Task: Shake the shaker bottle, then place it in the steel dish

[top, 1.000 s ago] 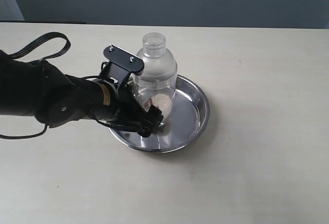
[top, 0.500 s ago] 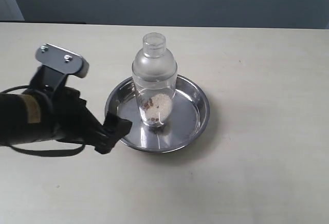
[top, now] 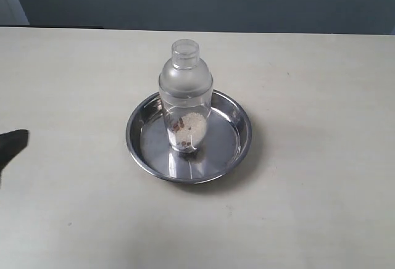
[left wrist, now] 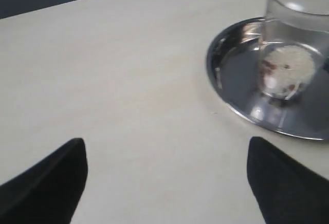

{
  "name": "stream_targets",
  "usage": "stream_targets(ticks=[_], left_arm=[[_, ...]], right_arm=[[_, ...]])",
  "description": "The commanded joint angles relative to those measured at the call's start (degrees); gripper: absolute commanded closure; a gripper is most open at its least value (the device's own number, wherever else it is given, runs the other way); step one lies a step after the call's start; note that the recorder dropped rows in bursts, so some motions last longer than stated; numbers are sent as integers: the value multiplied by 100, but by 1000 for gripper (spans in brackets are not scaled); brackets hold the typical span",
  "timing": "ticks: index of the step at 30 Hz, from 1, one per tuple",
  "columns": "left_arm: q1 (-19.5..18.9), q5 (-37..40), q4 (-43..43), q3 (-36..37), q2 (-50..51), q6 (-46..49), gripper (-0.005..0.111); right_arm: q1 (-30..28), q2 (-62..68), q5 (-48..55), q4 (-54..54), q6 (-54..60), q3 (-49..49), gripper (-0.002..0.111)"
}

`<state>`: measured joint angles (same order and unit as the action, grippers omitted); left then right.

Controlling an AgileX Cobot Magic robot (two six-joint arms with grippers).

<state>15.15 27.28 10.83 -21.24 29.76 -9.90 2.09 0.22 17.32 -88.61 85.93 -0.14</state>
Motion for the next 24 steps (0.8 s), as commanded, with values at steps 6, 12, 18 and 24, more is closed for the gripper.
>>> stream_targets(ticks=[6,12,18,24], left_arm=[[-873,206,-482,563,-1515,-30,28],[-967,-1324,-535,1418,-1578,-40,28],[-1237,-2162,-522,2124,-1578,-40,28],[-1342,-1920,-471,2124,-2023,-40,28]], right_arm=[[21,-22,13,8,-6,14,109],[21,-22,1,8,-6,14,109],[21,-22,-12,8,-6,14,109],[21,-22,1,8,-6,14,109]])
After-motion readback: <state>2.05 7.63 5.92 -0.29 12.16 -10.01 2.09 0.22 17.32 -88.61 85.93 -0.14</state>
